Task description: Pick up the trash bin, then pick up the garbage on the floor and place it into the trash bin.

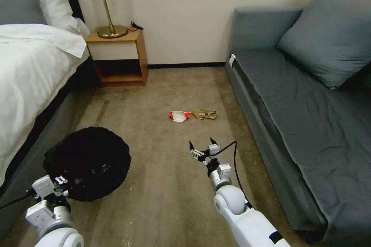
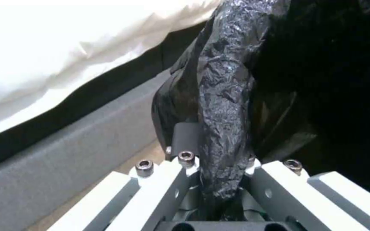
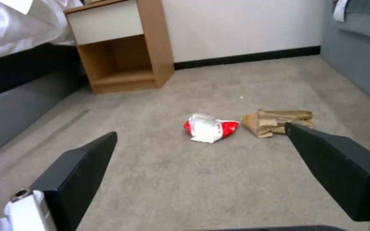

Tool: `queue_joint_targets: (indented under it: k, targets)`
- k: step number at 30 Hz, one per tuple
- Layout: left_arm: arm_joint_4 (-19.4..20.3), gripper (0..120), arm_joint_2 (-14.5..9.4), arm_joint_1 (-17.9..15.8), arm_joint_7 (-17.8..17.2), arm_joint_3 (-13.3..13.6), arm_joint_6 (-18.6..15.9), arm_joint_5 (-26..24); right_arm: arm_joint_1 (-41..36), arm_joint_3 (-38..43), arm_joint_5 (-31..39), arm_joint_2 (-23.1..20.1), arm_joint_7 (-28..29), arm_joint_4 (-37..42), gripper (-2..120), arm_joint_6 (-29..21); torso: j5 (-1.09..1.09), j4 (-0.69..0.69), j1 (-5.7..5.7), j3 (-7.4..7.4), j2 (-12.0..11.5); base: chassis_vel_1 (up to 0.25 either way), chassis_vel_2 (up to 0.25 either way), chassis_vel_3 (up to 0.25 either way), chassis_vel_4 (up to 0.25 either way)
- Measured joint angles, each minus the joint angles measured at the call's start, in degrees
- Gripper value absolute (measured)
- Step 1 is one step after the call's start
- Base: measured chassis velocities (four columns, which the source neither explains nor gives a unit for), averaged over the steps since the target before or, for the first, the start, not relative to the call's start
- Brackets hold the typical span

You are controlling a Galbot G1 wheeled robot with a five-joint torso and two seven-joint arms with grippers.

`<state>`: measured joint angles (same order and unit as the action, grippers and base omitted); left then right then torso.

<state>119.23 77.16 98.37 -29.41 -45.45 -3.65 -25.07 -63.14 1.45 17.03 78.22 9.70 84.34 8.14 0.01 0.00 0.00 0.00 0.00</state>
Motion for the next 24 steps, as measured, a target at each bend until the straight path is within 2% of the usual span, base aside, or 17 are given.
queue_joint_targets:
  k: [11,24]
  targets:
    - [-1.74,3,-0.43,-0.59,0.25,-0.54,0.43,-0.29,-1.12,-0.22,-0.81,-0.09,0.01,0.7,100,0.01,-0.01,0.0,0.0,0.0,0.0,0.0,0.0,0.0,0.0]
    - [-2.81,3,-0.25,-0.12,0.51,-0.27,1.48,0.72,-1.77,-0.05,-0.46,-1.3,0.14,1.9,100,-0.02,-0.01,0.0,0.0,0.0,0.0,-0.05,0.055,0.05,-0.045]
